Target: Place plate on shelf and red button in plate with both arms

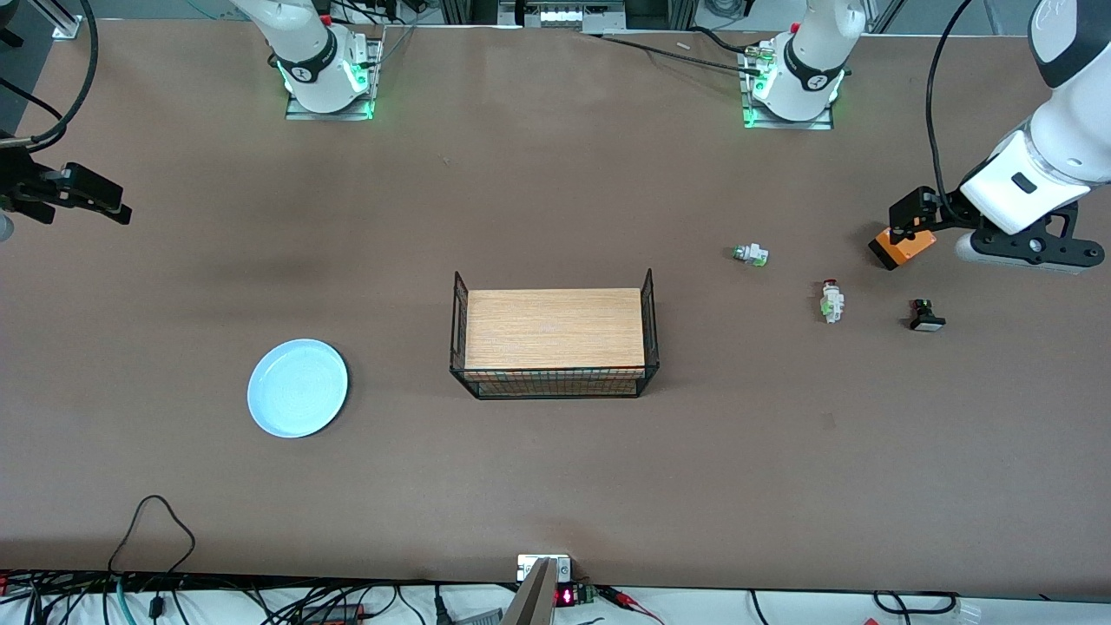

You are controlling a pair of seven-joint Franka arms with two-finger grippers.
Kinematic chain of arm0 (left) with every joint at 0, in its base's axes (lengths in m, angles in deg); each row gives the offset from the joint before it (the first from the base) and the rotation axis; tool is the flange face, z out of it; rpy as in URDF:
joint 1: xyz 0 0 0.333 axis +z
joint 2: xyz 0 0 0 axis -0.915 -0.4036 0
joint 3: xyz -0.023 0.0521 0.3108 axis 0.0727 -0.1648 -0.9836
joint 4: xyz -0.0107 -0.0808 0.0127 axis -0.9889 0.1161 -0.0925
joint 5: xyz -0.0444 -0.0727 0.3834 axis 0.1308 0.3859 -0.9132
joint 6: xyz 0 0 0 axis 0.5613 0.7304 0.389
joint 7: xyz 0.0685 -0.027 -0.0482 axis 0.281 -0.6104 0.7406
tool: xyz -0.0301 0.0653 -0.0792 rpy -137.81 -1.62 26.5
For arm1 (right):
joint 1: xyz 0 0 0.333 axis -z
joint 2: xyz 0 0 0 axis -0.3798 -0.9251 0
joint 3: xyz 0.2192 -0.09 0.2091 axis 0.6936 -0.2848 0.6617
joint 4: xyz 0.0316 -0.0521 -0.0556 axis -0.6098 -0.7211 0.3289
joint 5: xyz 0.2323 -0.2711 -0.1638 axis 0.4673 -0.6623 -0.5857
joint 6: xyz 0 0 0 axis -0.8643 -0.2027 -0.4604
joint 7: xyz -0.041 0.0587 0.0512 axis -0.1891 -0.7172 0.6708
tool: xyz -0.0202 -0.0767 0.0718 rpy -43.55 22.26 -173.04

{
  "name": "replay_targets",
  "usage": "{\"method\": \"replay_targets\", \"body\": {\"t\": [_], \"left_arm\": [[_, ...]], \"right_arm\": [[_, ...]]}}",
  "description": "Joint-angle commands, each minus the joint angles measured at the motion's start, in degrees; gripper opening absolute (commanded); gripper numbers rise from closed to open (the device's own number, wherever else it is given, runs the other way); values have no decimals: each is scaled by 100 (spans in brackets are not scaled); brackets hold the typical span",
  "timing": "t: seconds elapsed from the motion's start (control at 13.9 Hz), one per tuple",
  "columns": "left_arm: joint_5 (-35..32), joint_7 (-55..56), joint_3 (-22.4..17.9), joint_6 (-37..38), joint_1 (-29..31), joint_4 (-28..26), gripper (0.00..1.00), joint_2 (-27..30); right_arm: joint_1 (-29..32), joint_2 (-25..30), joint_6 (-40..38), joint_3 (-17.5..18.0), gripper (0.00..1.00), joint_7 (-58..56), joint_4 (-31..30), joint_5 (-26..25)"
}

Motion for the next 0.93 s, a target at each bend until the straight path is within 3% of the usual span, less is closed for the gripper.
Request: {"method": "replay_targets", "body": {"t": [0.0, 0.29, 0.5, 0.86], "left_arm": [[-83, -84, 26, 85, 46, 89, 100, -3], [-92, -93, 26, 85, 37, 89, 100, -3], [-101, -93, 26, 85, 46, 89, 100, -3], [-83, -22, 26, 94, 46, 89, 100, -38]], "right_arm": [[15, 102, -73, 3, 100, -58, 0, 14], [24, -151, -12, 3, 100, -76, -17, 50], [-64, -958, 277, 29, 100, -49, -35, 23], [-240, -2375, 2025, 38, 100, -32, -245, 49]]}}
